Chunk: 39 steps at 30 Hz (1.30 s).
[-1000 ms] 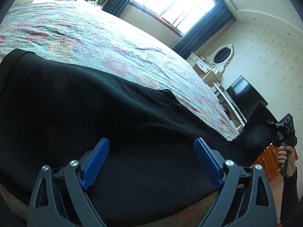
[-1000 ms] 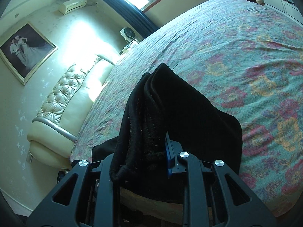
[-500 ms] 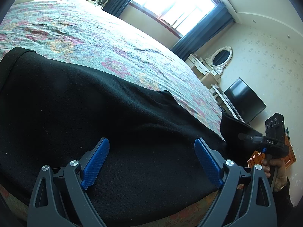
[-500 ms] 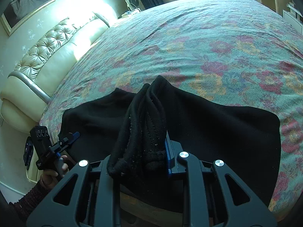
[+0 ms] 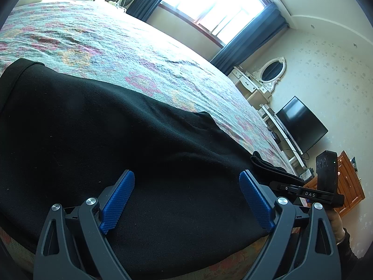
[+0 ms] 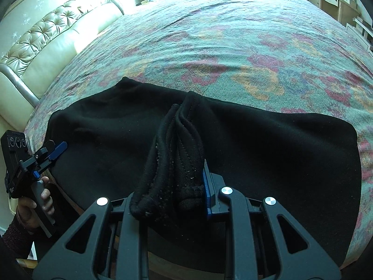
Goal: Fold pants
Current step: 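Open the right tool and release the leg end onto the pants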
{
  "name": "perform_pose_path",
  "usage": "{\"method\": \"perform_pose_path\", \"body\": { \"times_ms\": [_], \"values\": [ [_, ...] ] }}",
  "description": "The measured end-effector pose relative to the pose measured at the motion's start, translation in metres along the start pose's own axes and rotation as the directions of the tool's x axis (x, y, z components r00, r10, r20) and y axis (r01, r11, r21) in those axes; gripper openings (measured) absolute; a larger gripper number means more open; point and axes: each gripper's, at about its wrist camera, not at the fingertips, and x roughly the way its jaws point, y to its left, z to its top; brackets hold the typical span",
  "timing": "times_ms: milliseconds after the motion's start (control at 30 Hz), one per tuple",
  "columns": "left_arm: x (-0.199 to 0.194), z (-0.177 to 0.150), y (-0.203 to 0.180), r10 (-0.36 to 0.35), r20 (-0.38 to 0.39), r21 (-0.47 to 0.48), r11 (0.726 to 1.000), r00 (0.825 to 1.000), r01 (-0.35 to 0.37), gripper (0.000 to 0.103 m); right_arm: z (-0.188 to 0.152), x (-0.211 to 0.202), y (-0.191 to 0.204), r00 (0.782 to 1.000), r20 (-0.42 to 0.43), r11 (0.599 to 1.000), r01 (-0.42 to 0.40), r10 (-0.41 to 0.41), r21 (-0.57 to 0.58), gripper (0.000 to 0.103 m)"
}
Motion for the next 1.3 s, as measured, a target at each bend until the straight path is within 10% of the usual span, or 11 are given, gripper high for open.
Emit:
{"method": "perform_pose_path", "body": {
  "times_ms": [600, 1300],
  "values": [
    [0.001, 0.000, 0.000, 0.000, 0.001, 0.000, 1.000, 1.000, 0.000, 0.090, -0.009, 0.013, 0.026, 0.990, 0.008, 0.984, 0.139, -0.139, -0.107, 0.030],
    [0.003, 0.002, -0.012, 0.037, -0.016, 0.065, 0.997, 0.999, -0.036, 0.094, -0.024, 0.017, 0.068, 0.999, -0.021, 0.988, 0.038, -0.041, -0.151, 0.065]
  ]
}}
